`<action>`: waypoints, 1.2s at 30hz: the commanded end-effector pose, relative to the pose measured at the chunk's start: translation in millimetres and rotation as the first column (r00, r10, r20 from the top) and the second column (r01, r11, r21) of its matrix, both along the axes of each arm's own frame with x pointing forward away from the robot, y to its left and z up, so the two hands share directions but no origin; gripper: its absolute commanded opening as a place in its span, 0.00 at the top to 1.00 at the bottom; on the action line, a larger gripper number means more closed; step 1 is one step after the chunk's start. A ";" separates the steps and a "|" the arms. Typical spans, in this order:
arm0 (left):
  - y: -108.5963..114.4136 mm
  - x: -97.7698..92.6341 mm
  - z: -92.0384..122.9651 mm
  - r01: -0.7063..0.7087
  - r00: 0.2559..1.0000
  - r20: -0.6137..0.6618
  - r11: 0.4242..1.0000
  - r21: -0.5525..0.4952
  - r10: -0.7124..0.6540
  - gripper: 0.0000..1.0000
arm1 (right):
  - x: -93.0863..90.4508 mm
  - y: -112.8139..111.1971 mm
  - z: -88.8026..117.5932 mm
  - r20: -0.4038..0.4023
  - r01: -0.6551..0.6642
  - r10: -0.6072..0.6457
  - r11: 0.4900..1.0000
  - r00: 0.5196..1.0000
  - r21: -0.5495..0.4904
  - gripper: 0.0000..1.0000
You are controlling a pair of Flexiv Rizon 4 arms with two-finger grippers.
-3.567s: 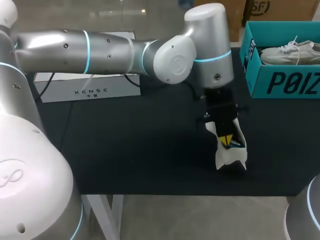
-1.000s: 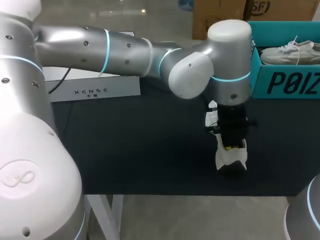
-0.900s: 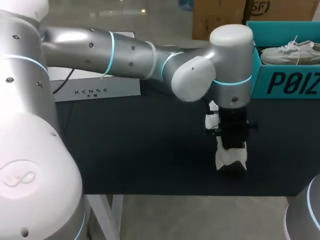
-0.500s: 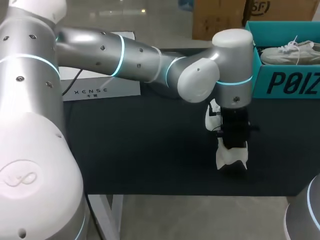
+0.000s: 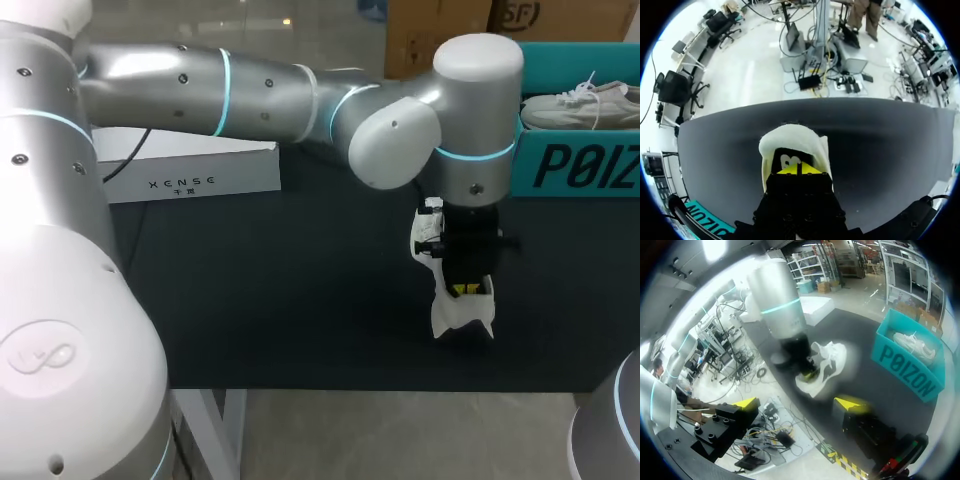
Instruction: Take the shoe out of the shoebox, open the shoe tongue, remove and reinsert the insole, then place the shoe into the shoebox
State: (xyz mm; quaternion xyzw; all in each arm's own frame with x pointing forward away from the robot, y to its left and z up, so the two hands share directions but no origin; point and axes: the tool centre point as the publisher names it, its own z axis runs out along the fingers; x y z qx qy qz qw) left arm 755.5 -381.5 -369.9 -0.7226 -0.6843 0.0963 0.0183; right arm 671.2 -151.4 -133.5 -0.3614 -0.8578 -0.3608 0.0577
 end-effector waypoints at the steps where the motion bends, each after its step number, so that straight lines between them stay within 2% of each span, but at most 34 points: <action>1: -16.0 -1.1 -32.6 0.018 1.000 -0.012 1.000 0.007 -0.018 1.00 | 0.7 -0.2 -0.4 -0.002 0.000 0.000 1.000 1.000 -0.002 0.00; 4: -19.7 -4.4 -45.2 0.025 0.999 -0.028 1.000 0.009 -0.024 1.00 | 0.7 -0.2 -0.4 -0.002 0.000 0.000 1.000 1.000 -0.002 0.00; 7: -19.6 -7.3 -44.6 0.023 0.999 -0.035 1.000 0.010 -0.022 1.00 | 0.7 -0.2 -0.4 -0.002 0.000 0.000 1.000 1.000 -0.002 0.00; 16: 9.3 4.6 5.9 -0.014 0.998 0.066 0.999 0.033 0.012 1.00 | 0.7 -0.2 -0.4 -0.002 0.000 0.000 1.000 1.000 -0.002 0.00; 20: 20.7 16.7 33.3 -0.017 0.989 0.147 1.000 0.024 0.013 1.00 | 0.7 -0.2 -0.4 -0.002 0.000 0.000 1.000 1.000 -0.002 0.00; 21: 20.7 16.7 33.3 -0.017 0.989 0.147 1.000 0.024 0.013 1.00 | 0.7 -0.2 -0.4 -0.002 0.000 0.000 1.000 1.000 -0.002 0.00; 22: 23.0 24.0 40.4 -0.010 0.983 0.181 1.000 0.018 0.007 1.00 | 0.7 -0.2 -0.4 -0.002 0.000 0.000 1.000 1.000 -0.002 0.00; 26: 24.4 38.1 42.2 0.008 0.975 0.221 0.999 0.034 -0.016 1.00 | 0.7 -0.2 -0.4 -0.002 0.000 0.000 1.000 1.000 -0.002 0.00; 31: 22.1 57.9 28.7 0.006 0.967 0.254 1.000 0.026 -0.012 1.00 | 0.7 -0.2 -0.4 -0.002 0.000 0.000 1.000 1.000 -0.002 0.00; 36: 9.5 64.9 19.0 0.033 0.964 0.263 0.999 0.028 -0.039 1.00 | 0.7 -0.2 -0.4 -0.002 0.000 0.000 1.000 1.000 -0.002 0.00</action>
